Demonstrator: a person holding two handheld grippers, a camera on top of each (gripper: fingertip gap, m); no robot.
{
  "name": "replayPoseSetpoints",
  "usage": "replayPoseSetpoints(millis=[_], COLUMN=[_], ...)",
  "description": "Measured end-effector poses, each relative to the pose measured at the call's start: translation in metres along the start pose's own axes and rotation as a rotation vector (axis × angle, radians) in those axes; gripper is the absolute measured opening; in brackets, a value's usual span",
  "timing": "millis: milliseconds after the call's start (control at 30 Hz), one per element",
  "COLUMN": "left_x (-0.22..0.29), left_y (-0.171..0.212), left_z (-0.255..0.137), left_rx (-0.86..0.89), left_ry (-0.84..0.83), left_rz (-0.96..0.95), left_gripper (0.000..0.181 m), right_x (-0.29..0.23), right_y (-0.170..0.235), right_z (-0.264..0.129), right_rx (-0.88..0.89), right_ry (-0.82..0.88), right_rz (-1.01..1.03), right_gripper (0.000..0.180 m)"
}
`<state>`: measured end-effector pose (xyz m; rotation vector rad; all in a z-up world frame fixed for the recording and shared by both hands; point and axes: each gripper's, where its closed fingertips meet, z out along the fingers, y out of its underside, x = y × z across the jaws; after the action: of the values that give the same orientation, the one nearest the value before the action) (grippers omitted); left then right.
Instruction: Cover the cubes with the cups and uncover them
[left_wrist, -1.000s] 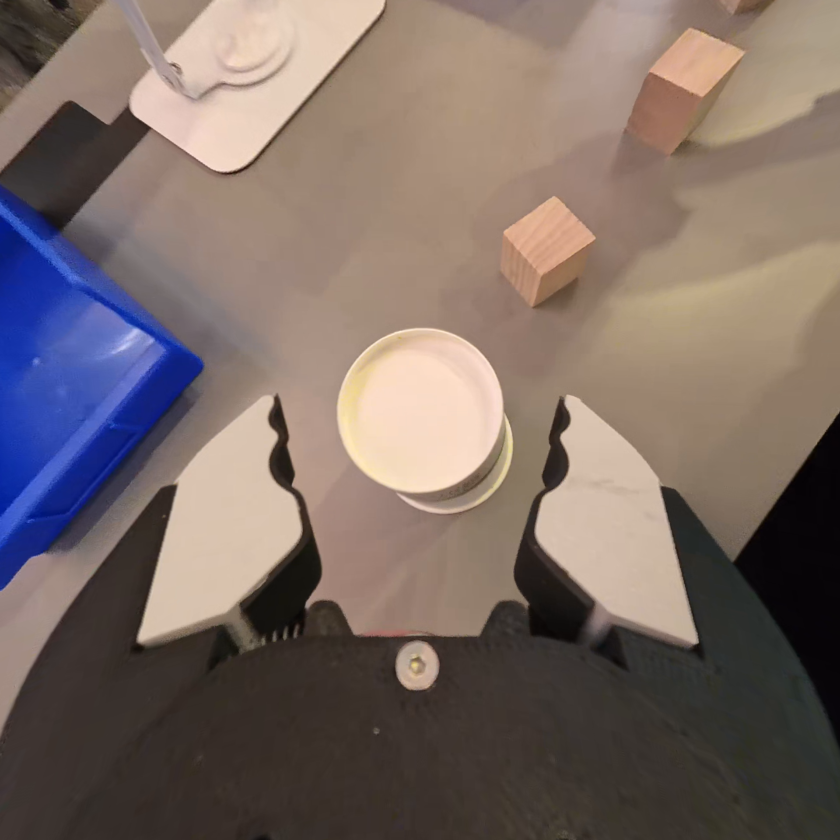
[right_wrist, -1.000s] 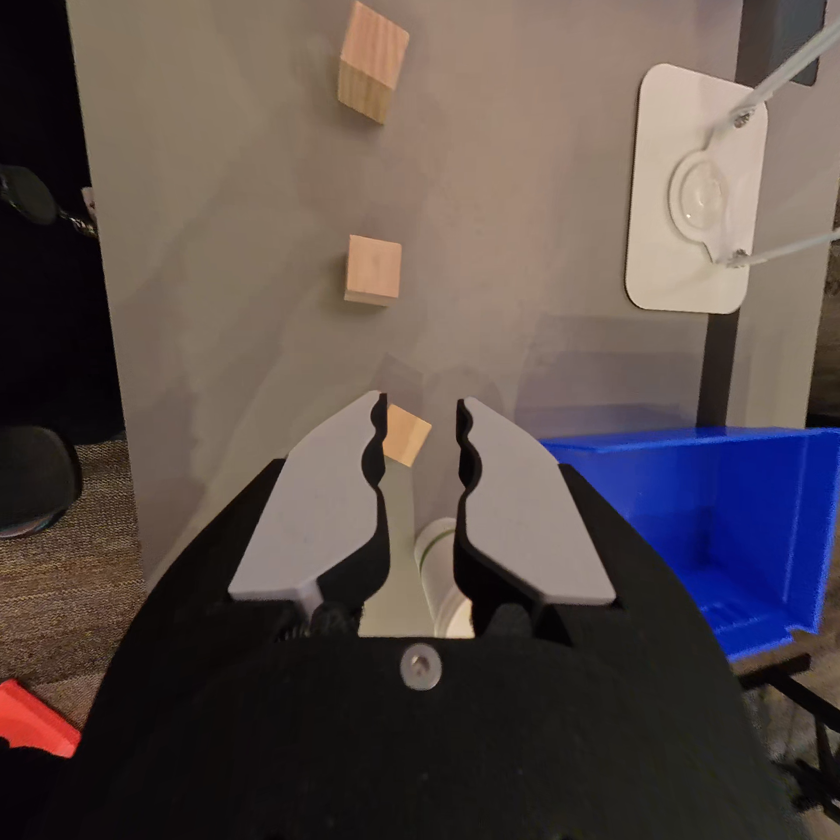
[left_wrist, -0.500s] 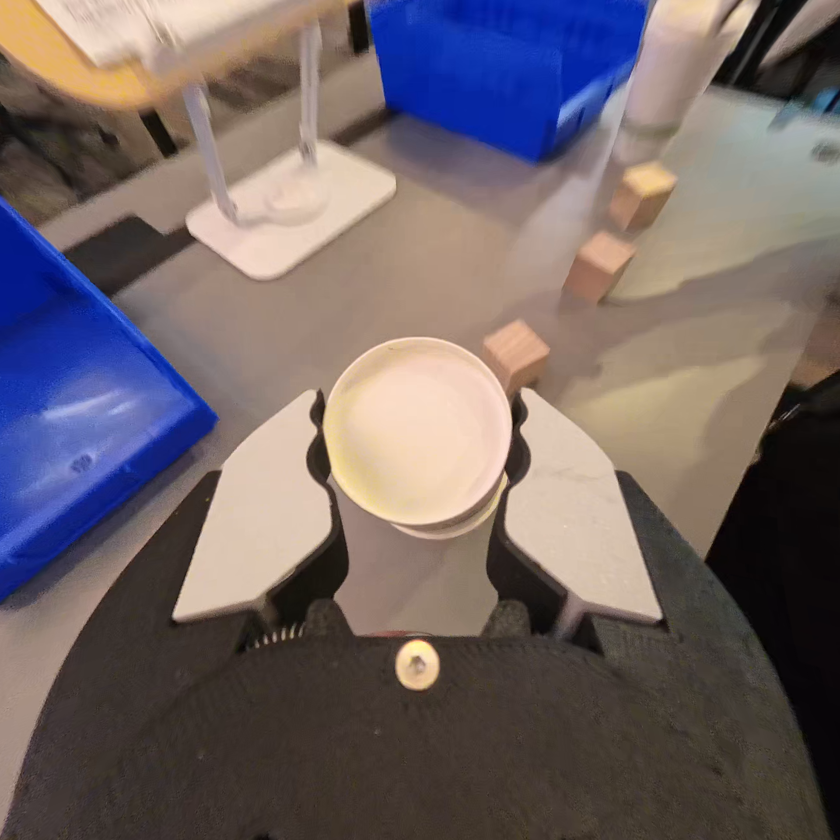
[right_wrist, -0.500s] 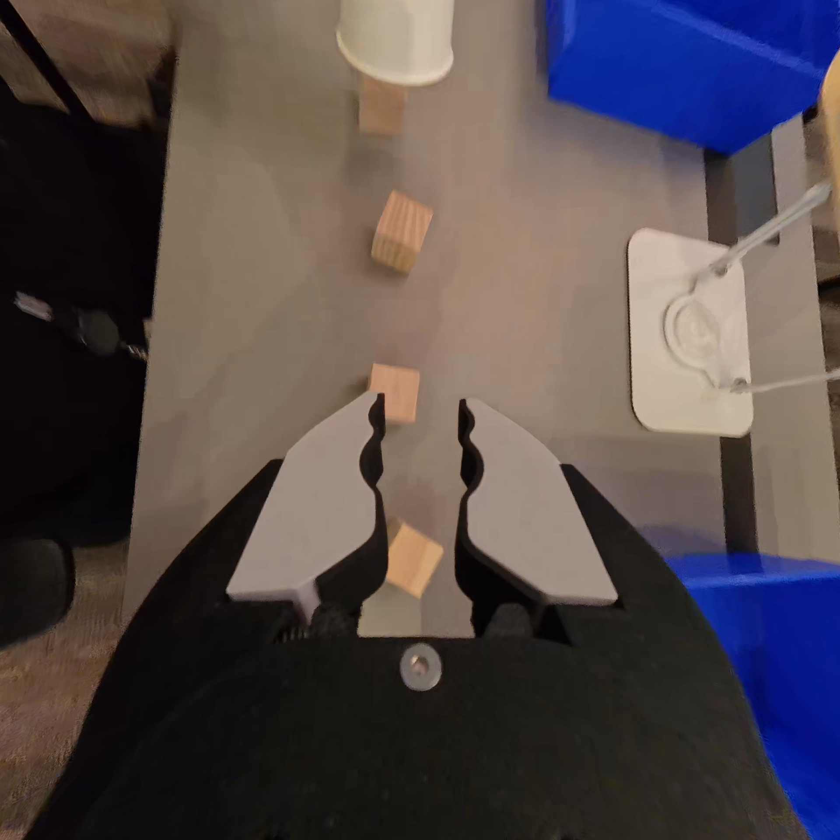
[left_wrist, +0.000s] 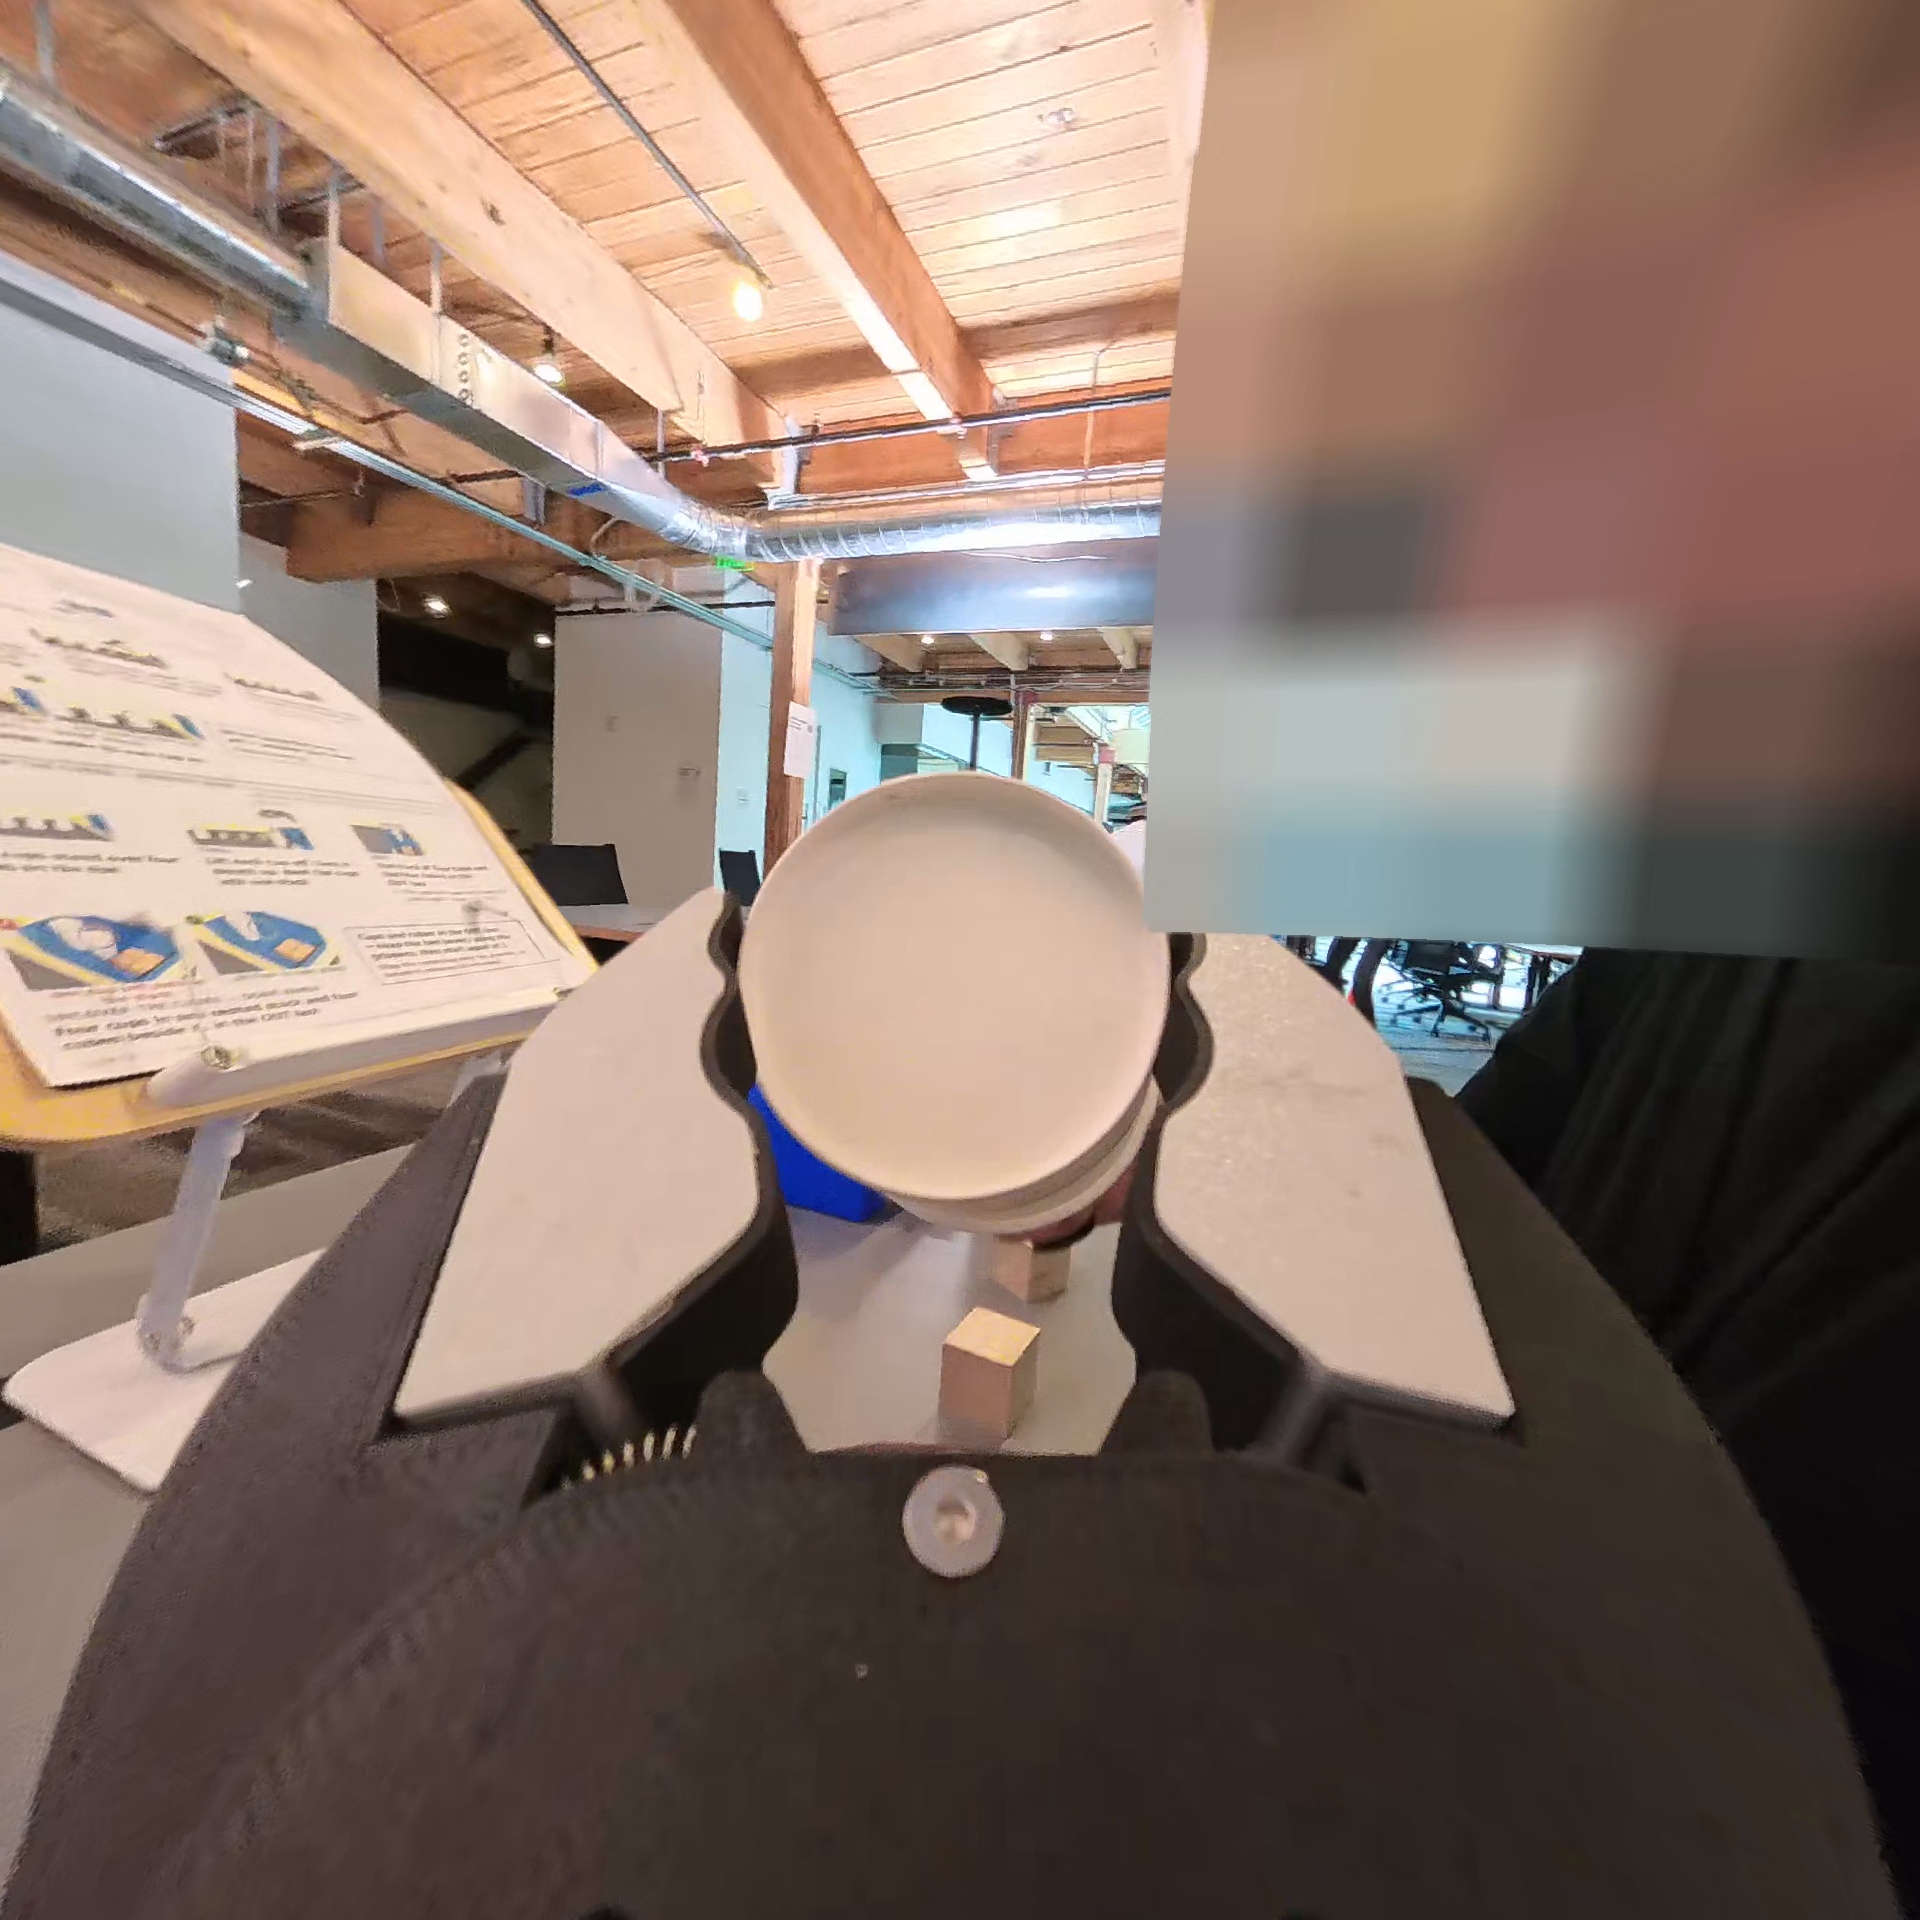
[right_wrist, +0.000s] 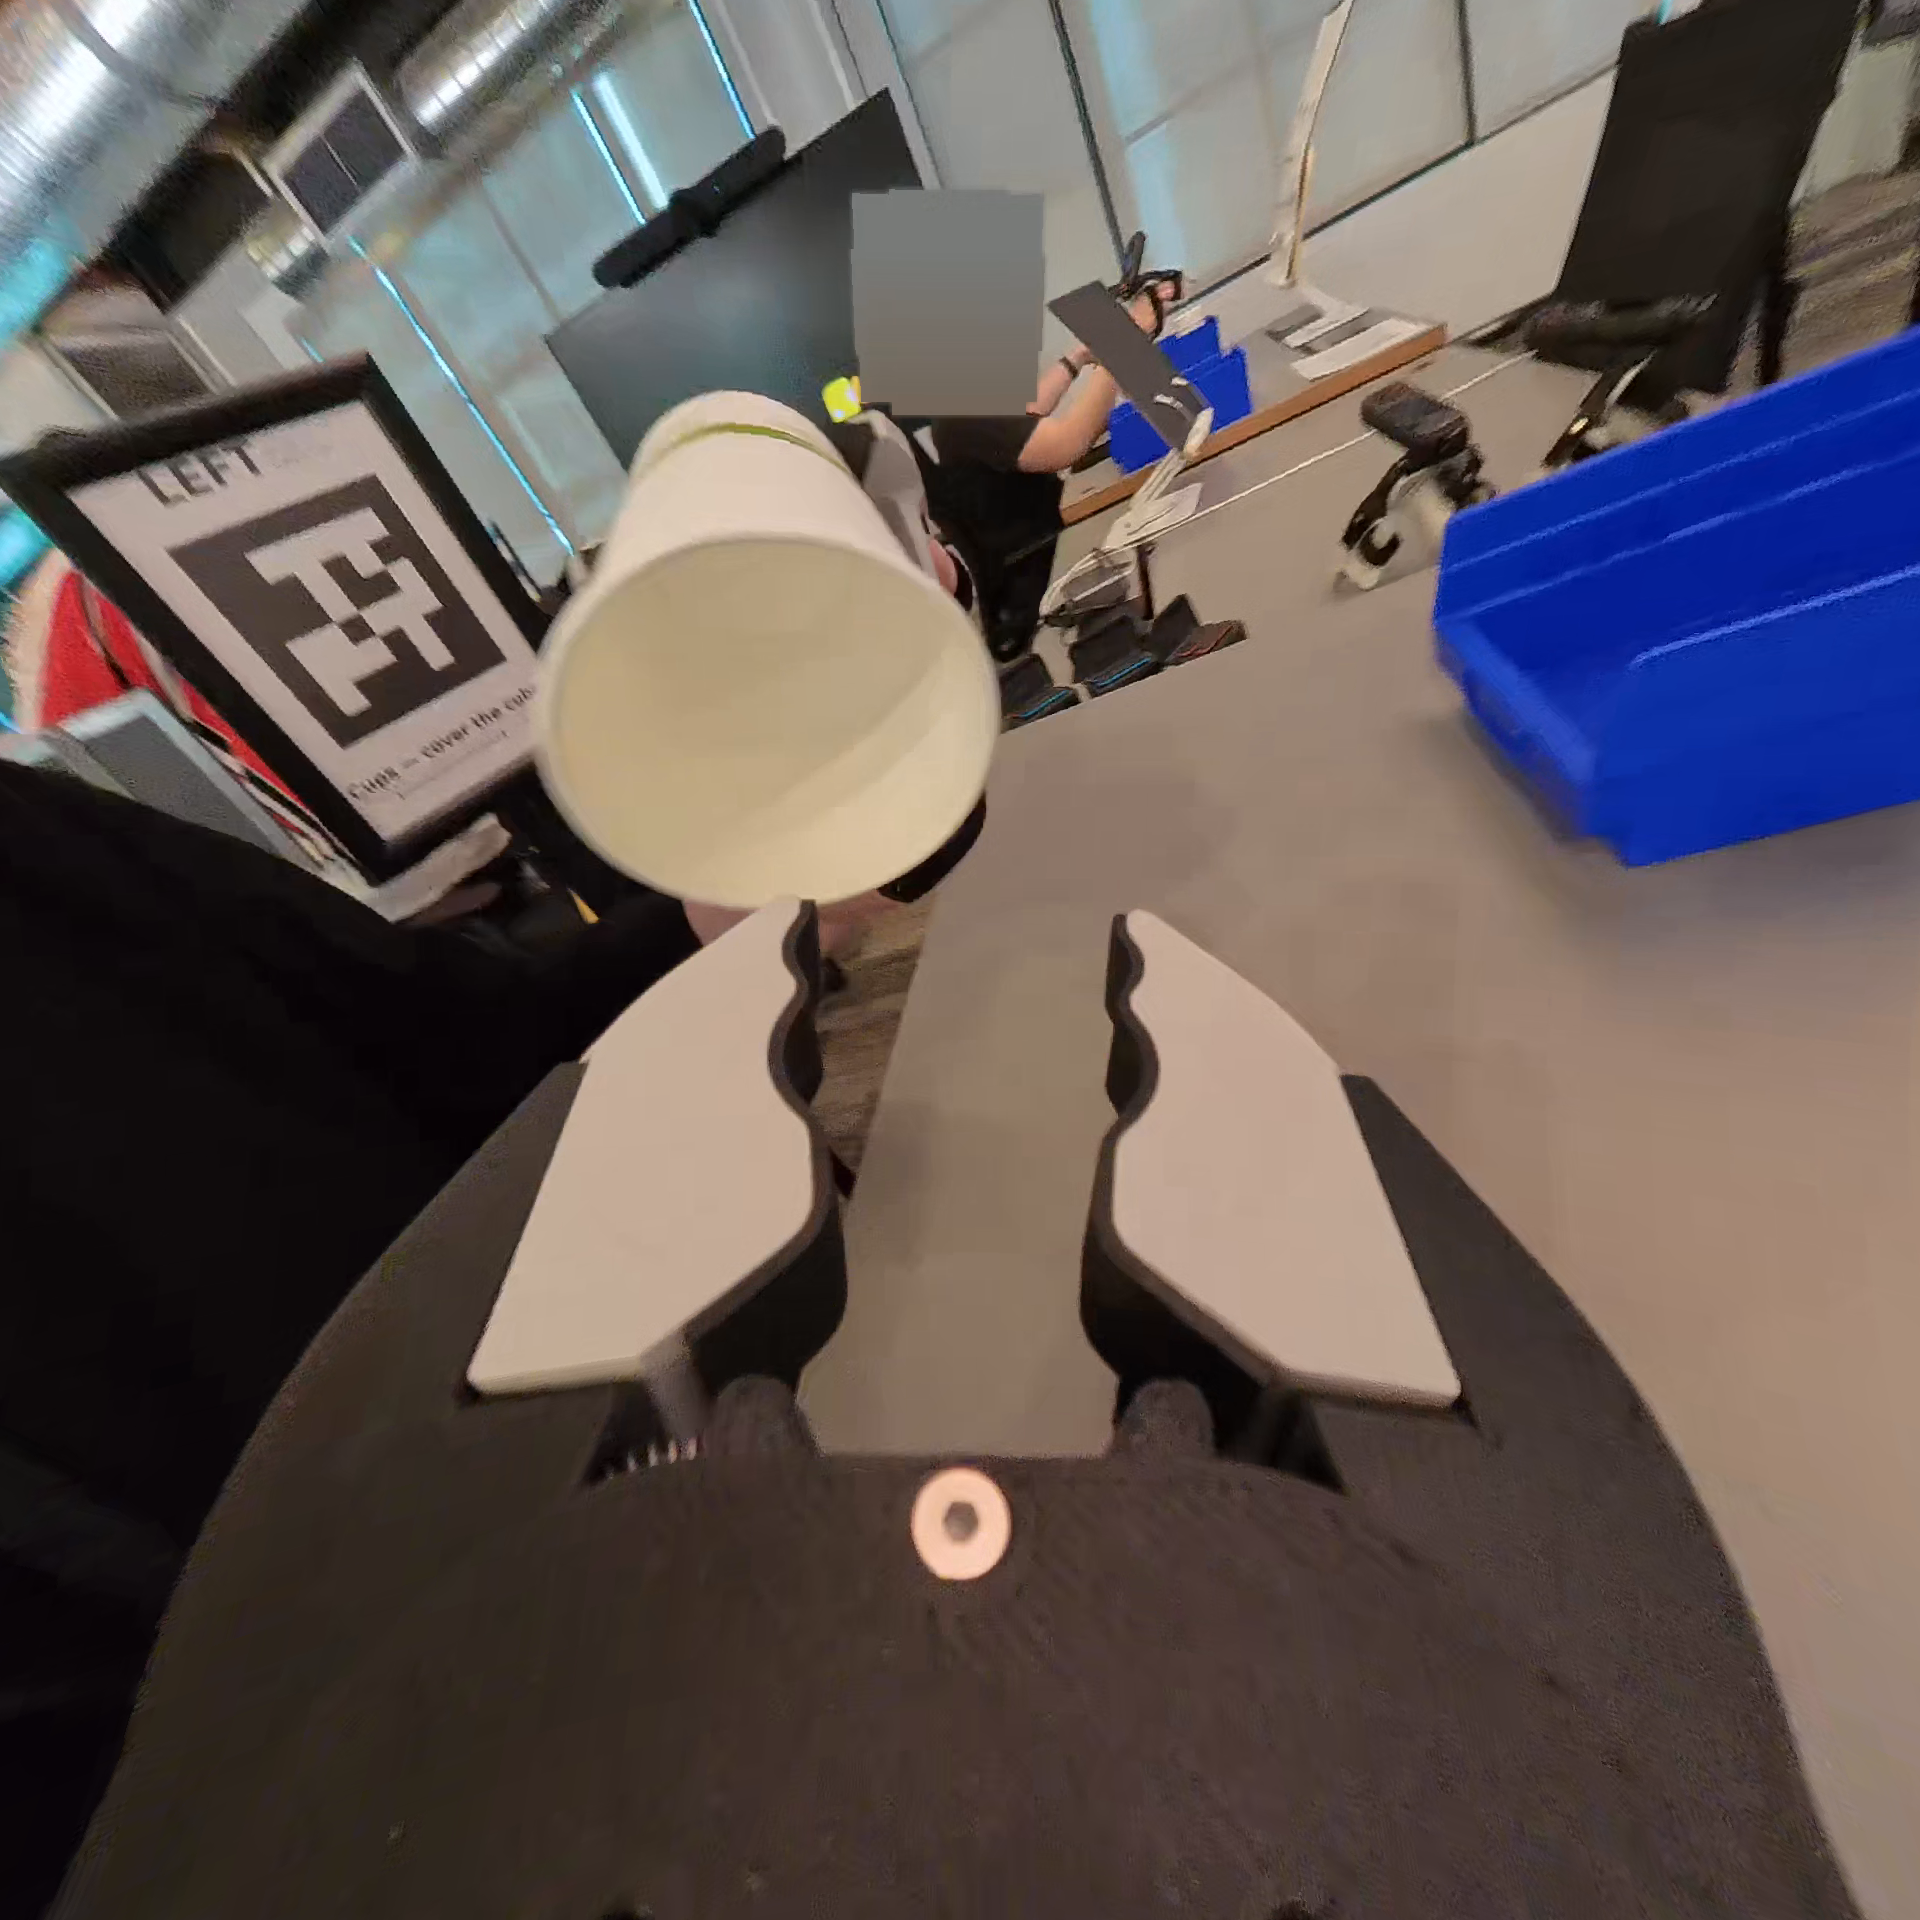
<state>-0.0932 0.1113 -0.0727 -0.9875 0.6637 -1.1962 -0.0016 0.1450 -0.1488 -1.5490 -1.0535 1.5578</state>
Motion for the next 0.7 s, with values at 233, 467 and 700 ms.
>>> replayPoseSetpoints(millis=[233,467,700], left_x=[0.016,0.017,0.014], left_y=[0.007,0.023,0.004], left_z=[0.016,0.023,0.016], left_rx=[-0.035,-0.106,-0.157], left_ry=[0.041,0.022,-0.041], left_rz=[0.060,0.054,0.194], left_gripper=[0.076,0.081,0.081], right_x=[-0.005,-0.018,-0.019], right_y=[0.008,-0.002,-0.024], right_z=[0.045,0.045,-0.023], right_rx=[0.106,0.176,0.066], right_ry=[-0.204,-0.299,-0.158], right_rz=[0.217,0.167,0.031], right_gripper=[0.055,0.000,0.000])
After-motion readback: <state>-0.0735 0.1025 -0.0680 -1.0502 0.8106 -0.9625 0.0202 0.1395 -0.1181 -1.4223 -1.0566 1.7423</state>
